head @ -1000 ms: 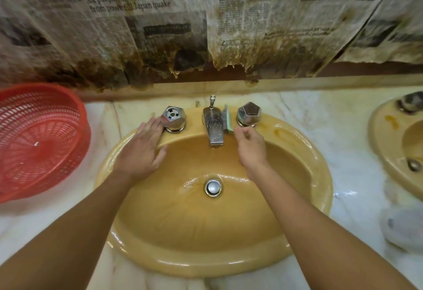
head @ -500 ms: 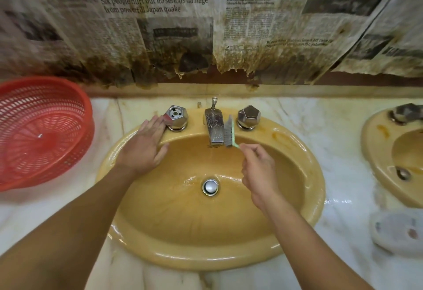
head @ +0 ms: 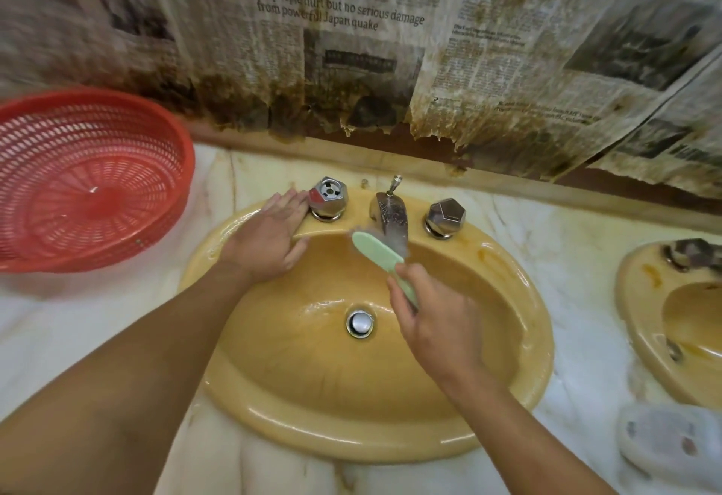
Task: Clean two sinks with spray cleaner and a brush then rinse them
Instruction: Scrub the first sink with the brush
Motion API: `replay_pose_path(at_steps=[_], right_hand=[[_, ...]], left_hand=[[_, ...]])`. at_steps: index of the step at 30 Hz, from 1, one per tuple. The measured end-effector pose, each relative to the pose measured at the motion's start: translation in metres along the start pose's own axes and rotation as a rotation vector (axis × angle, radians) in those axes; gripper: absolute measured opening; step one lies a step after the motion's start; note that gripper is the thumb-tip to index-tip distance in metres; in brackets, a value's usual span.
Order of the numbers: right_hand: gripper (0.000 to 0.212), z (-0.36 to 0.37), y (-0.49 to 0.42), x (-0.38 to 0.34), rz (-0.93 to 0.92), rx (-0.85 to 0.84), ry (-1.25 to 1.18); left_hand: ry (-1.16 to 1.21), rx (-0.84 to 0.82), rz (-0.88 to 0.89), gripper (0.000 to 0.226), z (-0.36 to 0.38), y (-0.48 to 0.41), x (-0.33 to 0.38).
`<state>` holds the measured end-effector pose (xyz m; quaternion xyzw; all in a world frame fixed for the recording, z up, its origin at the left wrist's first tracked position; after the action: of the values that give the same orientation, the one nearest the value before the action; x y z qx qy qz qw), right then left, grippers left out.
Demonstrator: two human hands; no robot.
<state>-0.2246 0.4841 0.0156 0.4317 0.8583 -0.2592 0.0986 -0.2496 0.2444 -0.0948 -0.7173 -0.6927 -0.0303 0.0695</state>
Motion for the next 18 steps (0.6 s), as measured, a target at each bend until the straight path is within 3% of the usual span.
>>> replay_pose_path(at_steps=[4, 8, 11, 15, 18], right_hand=[[0.015, -0.007, -0.029, -0.023, -0.062, -0.167, 0.204], [0.018, 0.001, -0.081, -0.052, -0.093, -0.537, 0.613], [0.014, 0.024, -0.12, -0.079, -0.223, -0.614, 0.873], [0.018, 0.063, -0.157, -0.097, -0.384, -0.682, 1.026], [0.029, 0.084, -0.172, -0.096, -0.375, -0.869, 1.038]], left_hand=[[0.016, 0.015, -0.013, 0.088, -0.002, 0.0, 0.0], [0.045, 0.027, -0.031, 0.083, -0.004, -0.001, -0.001], [0.02, 0.015, -0.026, 0.072, -0.002, -0.001, 0.0], [0.026, 0.017, -0.022, 0.077, -0.003, 0.002, 0.0], [0.014, 0.005, -0.022, 0.076, -0.003, 0.002, 0.0]])
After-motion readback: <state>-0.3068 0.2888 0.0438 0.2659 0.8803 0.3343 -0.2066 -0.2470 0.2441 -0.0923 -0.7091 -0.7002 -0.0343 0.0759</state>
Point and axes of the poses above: each hand's wrist, its own y-axis away from the middle knuckle, its own z-axis out of the palm, x = y × z, the point moved 10 cm from there along -y, towards the middle knuckle, and after that the axes turned 6 degrees about -y, right-handed, at the moved point
